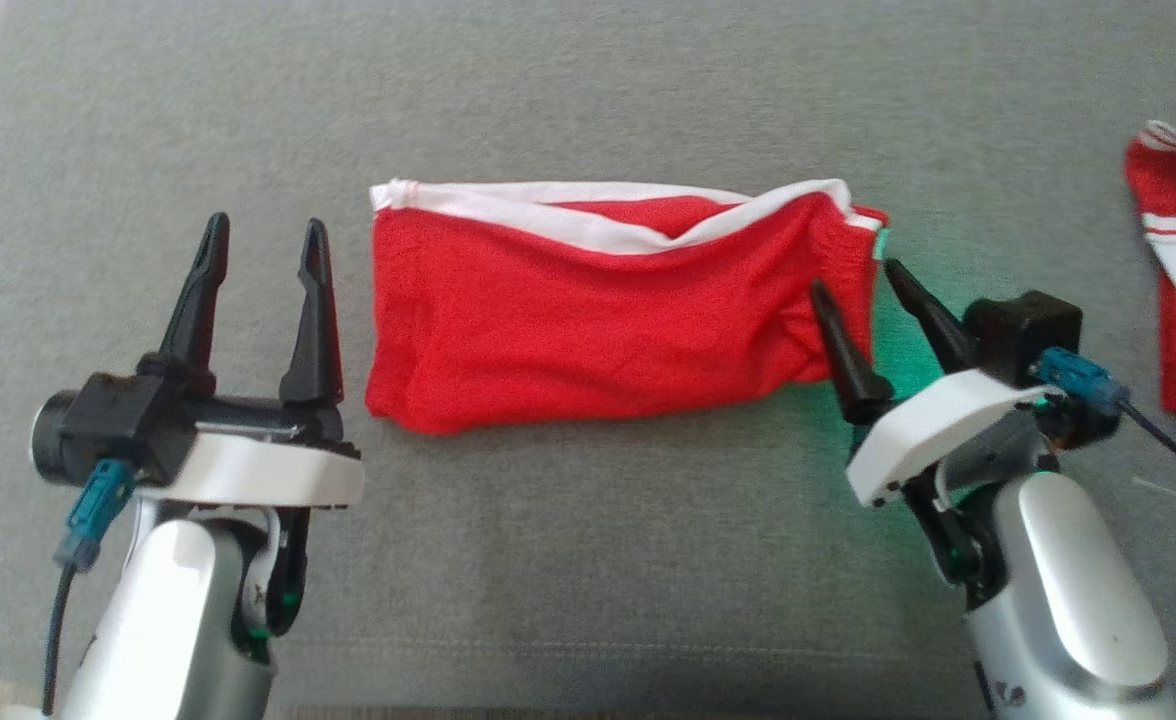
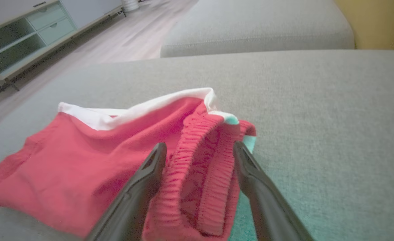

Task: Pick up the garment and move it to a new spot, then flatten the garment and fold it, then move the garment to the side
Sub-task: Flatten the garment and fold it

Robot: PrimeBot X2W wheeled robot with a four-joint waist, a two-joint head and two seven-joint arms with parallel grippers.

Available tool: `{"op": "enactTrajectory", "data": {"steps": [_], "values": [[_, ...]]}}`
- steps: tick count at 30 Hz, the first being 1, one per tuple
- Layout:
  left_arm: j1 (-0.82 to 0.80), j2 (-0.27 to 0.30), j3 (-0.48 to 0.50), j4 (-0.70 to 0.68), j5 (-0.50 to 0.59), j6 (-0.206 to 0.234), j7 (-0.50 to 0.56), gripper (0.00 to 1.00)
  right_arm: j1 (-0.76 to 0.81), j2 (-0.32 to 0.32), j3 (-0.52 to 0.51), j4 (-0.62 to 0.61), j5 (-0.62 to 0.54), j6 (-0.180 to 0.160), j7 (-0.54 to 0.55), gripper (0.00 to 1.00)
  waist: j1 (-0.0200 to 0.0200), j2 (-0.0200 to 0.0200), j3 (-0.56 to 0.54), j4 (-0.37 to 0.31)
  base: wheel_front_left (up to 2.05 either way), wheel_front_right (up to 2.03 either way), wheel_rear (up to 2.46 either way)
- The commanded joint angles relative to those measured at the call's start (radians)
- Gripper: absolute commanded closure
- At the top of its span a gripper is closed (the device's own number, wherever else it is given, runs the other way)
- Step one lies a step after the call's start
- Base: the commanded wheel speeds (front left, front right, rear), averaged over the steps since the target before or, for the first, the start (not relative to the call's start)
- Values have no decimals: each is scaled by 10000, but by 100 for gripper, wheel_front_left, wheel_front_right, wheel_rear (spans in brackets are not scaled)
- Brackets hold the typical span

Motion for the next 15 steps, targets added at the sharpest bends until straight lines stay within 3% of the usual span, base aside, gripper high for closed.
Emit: {"op": "enactTrajectory", "data": {"steps": [1, 6, 15], "values": [[-366, 109, 344, -307, 94, -38, -53, 0, -172, -18, 85, -195, -87, -7, 21, 0, 0, 0, 157, 216, 0, 0, 0], [-522, -160, 416, -221, 277, -278, -53, 0, -488, -18, -431, 588, -131, -7, 103, 0, 0, 0, 244, 454, 0, 0, 0], [-555, -431, 679, -136, 601, -604, -53, 0, -929, -18, -498, 1639, 613, -7, 638, 2, 0, 0, 368, 525, 0, 0, 0]]}}
